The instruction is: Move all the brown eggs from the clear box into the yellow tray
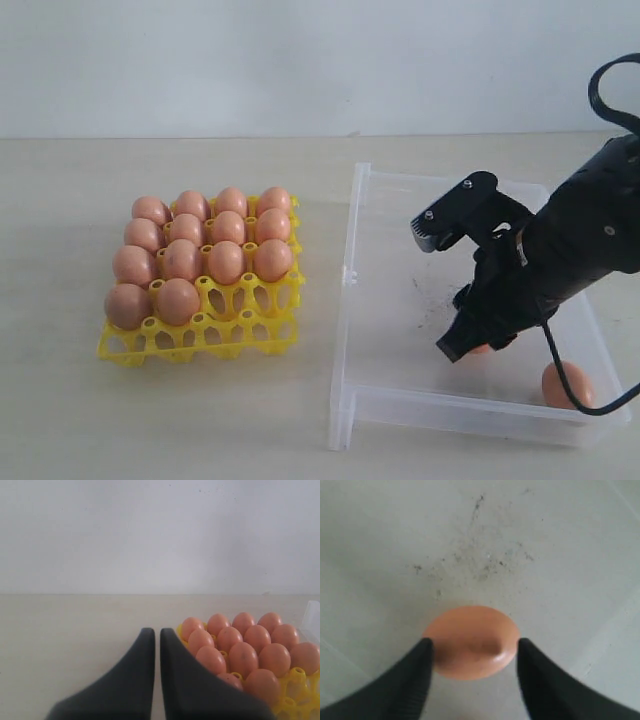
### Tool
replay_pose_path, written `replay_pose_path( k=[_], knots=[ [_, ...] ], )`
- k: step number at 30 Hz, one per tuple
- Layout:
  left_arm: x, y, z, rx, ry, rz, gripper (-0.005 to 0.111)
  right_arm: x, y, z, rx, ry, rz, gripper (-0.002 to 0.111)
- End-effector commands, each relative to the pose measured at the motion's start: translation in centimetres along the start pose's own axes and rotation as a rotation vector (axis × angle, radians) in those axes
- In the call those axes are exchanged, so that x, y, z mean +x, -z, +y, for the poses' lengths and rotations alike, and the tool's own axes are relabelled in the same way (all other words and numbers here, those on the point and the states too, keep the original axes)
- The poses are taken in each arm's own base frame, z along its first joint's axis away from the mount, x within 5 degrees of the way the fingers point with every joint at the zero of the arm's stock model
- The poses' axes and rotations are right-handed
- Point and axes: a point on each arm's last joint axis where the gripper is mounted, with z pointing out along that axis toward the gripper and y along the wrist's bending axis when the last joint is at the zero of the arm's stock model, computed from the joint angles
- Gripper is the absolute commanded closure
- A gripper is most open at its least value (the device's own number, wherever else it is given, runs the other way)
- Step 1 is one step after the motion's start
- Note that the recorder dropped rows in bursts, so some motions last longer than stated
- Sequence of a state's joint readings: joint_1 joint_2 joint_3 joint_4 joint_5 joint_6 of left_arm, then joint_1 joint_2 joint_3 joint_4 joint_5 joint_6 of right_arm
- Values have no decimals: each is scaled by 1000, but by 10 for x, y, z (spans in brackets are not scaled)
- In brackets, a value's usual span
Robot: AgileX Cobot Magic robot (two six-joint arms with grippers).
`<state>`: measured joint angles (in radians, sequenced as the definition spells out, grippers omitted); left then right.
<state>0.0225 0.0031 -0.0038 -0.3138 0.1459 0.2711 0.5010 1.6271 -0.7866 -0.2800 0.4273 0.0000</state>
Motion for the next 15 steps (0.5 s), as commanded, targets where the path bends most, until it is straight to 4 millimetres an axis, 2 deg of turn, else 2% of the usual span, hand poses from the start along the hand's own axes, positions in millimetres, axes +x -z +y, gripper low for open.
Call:
replay_pose_path(
  k=[1,3,8,15],
  knots=[
    [0,0,0,-5,5,-13,103,1,4,-2,5,-33,21,34],
    [0,0,0,-5,5,-13,103,2,4,-2,5,-50,28,38],
    [0,0,0,-5,5,-13,103,1,4,-2,2,-62,22,57],
    [0,0,0,-5,5,-13,103,13,4,-6,57,-66,144,56]
  ],
)
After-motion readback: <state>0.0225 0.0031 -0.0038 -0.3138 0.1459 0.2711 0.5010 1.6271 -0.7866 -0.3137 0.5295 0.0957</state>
